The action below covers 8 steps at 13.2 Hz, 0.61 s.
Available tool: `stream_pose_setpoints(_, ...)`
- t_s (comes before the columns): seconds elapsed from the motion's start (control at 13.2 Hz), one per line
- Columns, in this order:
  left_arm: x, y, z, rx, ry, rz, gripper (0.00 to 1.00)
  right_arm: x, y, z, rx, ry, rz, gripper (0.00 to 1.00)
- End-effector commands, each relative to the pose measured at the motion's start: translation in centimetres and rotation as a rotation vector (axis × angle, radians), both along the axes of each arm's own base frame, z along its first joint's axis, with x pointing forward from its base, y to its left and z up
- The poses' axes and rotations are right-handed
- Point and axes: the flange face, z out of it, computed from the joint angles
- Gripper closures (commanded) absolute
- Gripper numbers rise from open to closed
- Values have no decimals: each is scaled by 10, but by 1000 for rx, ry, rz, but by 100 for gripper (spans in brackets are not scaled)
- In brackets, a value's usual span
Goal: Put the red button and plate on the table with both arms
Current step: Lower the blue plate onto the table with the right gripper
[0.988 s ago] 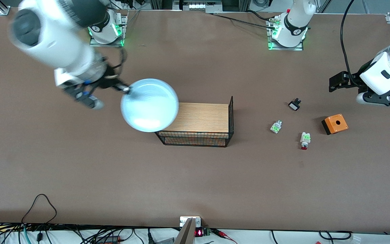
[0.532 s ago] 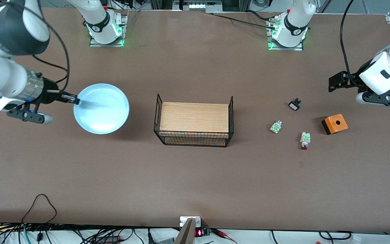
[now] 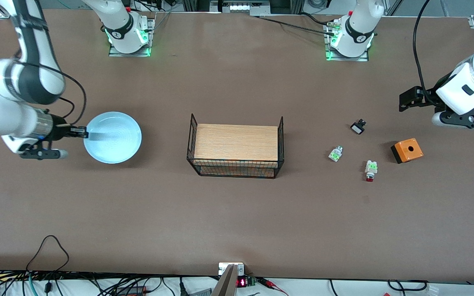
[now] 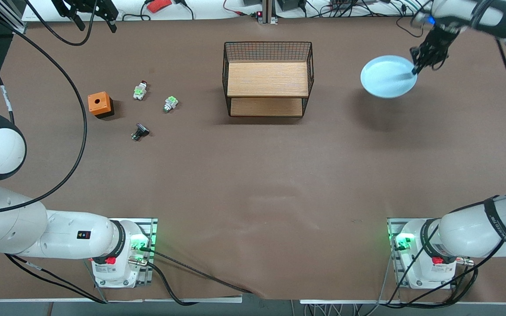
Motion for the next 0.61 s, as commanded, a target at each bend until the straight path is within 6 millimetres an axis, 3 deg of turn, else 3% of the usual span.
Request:
stream_pose_setpoints(0.0, -1, -8, 6, 13, -4, -26, 0, -28, -15, -48, -2, -40, 54, 100)
stream_pose_setpoints(0.23, 0, -2, 7, 25, -10, -19, 0, -35, -32, -95, 3, -33, 113, 100)
stream_pose_setpoints(0.3, 0, -3, 7, 25, -11, -19, 0, -36, -34, -105, 6, -22, 129, 95)
stream_pose_setpoints(0.46, 0, -2, 6, 25, -7, -28, 0, -34, -38, -103, 5, -22, 102, 0)
stream_pose_setpoints(0.53, 0, -2, 5, 24, -5, -37, 0, -27, -39, -91, 4, -44, 104, 0)
